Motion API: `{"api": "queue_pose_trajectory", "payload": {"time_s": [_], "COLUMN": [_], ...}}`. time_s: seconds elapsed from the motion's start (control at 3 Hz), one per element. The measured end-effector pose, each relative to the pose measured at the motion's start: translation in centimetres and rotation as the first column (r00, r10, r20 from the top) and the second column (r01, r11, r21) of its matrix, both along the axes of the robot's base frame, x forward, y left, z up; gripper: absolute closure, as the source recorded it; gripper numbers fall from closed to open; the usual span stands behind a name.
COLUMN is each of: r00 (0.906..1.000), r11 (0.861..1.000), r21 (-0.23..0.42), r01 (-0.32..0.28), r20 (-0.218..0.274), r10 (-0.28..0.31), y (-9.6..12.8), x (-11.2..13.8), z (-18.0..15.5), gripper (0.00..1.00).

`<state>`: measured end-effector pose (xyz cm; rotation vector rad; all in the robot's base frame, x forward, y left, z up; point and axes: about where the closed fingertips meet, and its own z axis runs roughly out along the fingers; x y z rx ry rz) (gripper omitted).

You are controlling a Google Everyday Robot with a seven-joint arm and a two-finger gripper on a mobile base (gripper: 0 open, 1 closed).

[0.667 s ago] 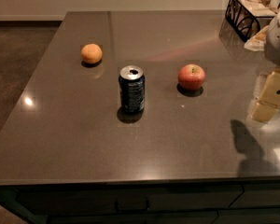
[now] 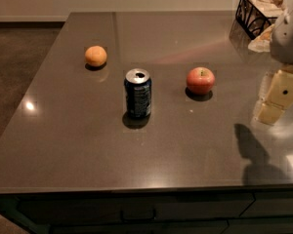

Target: Pick pepsi can

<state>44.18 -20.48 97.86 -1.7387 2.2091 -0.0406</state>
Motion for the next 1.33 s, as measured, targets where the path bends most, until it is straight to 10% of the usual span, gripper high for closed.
{"api": "queue_pose_trajectory", "payload": {"time_s": [1.33], "r00": [0.996], "r11": [0.957], "r21": [0.285], "r01": [0.046], "r20": [0.061], "r10": [-0.066], "y": [17.4], "x": [6.3], "z": [-2.1], "gripper": [0.0]}}
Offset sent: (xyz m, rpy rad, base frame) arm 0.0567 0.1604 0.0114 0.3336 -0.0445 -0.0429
